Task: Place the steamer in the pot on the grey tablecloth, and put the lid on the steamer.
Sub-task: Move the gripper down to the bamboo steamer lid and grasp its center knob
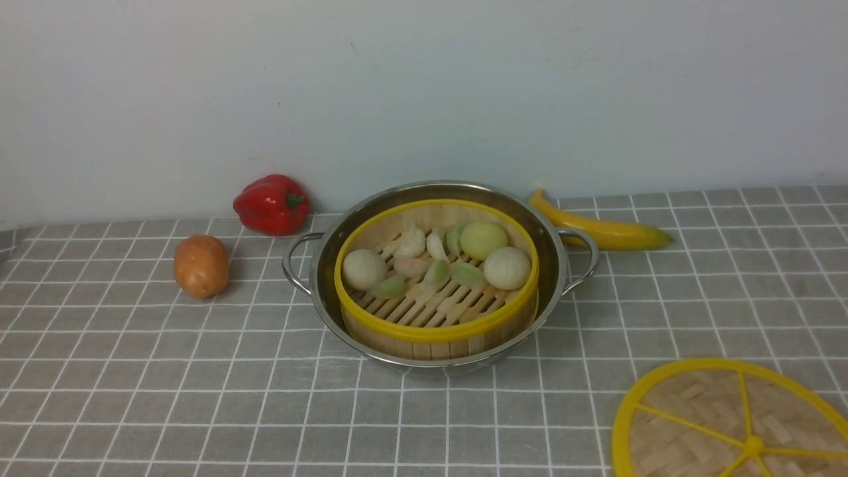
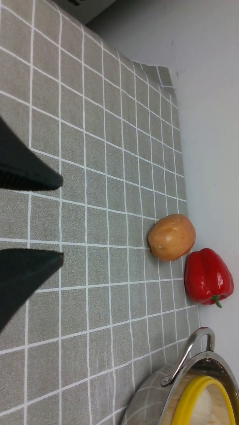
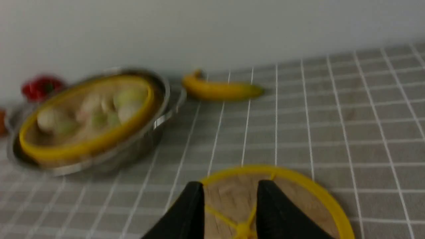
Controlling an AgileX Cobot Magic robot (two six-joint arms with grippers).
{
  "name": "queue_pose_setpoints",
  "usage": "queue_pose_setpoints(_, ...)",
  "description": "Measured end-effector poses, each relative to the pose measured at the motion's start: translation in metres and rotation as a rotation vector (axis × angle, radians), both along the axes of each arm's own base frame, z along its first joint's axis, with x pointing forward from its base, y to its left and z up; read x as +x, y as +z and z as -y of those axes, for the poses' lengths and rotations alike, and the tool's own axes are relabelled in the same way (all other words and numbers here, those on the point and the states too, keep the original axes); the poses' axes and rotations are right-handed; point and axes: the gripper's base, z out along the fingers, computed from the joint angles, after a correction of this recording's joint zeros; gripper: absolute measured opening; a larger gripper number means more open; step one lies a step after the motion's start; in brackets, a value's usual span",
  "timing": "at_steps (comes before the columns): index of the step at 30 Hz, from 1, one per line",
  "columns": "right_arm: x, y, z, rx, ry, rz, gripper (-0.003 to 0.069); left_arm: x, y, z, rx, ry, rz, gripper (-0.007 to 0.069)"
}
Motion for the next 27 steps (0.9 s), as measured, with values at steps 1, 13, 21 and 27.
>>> queue_pose_setpoints(1, 0.009, 0.005, -0.003, -0.068, 0.065, -0.070, 0.0243, 0.000, 0.000, 0.000, 0.000, 0.000, 0.000, 0.0243)
queue_pose_setpoints(13, 0.108, 0.011, -0.019, -0.289, 0.349, -0.475, 0.0243, 0.000, 0.000, 0.000, 0.000, 0.000, 0.000, 0.0243)
queue_pose_setpoints(21, 0.147, -0.022, -0.033, -0.324, 0.463, -0.692, 0.0243, 0.000, 0.000, 0.000, 0.000, 0.000, 0.000, 0.0243)
queue_pose_setpoints(27, 0.155, -0.047, -0.055, -0.446, 0.539, -0.800, 0.0243, 0.000, 0.000, 0.000, 0.000, 0.000, 0.000, 0.0243)
